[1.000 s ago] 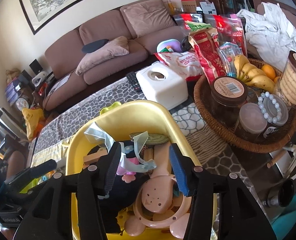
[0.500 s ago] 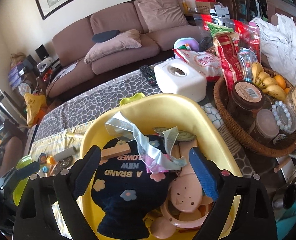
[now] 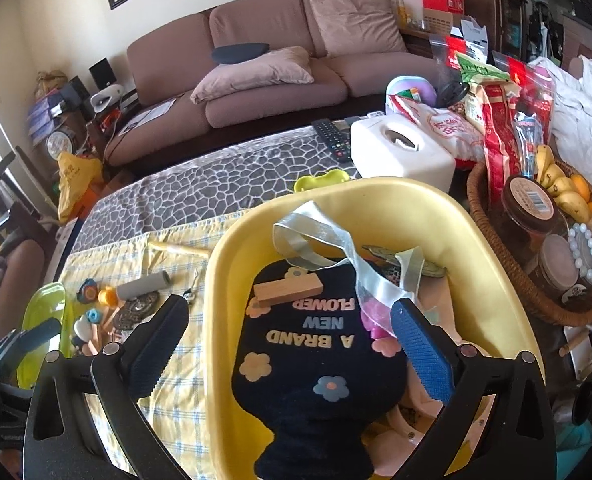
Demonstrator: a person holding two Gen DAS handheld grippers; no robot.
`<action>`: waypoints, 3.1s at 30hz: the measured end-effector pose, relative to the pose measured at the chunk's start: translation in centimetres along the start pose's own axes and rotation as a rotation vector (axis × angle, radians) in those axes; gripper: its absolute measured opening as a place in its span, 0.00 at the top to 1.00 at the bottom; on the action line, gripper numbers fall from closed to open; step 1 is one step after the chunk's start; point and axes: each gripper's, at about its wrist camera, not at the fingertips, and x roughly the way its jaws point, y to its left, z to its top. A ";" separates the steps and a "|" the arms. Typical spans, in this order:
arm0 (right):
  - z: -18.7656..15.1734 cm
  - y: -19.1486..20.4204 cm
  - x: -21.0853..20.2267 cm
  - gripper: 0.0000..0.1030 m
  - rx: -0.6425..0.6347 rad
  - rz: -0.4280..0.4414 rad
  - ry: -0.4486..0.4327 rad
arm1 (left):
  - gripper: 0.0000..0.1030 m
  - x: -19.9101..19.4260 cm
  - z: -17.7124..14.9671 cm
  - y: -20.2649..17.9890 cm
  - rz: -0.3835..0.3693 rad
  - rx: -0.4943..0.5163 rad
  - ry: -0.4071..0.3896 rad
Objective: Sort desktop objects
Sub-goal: 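Move both grippers from the basin back over the pile on the cloth, then close the right gripper on a wooden block in the pile, then grasp the green mesh hair curler with the left gripper while the right gripper holds the block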
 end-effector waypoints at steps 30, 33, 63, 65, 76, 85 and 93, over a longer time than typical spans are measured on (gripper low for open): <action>-6.2 19.1 8.7 0.01 -0.307 0.145 0.155 | 0.00 -2.7 -4.7 19.3 0.116 -0.329 -0.017; -6.7 21.1 9.3 0.01 -0.315 0.175 0.158 | 0.00 -3.0 -4.8 20.1 0.114 -0.347 -0.020; -13.5 31.3 16.5 0.70 -0.540 0.157 0.240 | 0.00 -4.1 -5.9 24.8 0.069 -0.454 -0.025; -13.5 31.4 16.3 0.82 -0.548 0.167 0.237 | 0.00 -4.1 -5.9 24.9 0.069 -0.455 -0.024; -9.8 27.8 13.9 0.84 -0.404 0.213 0.203 | 0.00 -3.4 -5.6 23.6 0.066 -0.425 -0.011; -6.2 22.4 11.4 0.83 -0.274 0.187 0.143 | 0.00 -1.7 -5.1 20.5 0.058 -0.356 0.026; -4.7 19.5 9.3 0.83 -0.233 0.183 0.102 | 0.00 0.3 -5.0 15.8 0.068 -0.239 0.074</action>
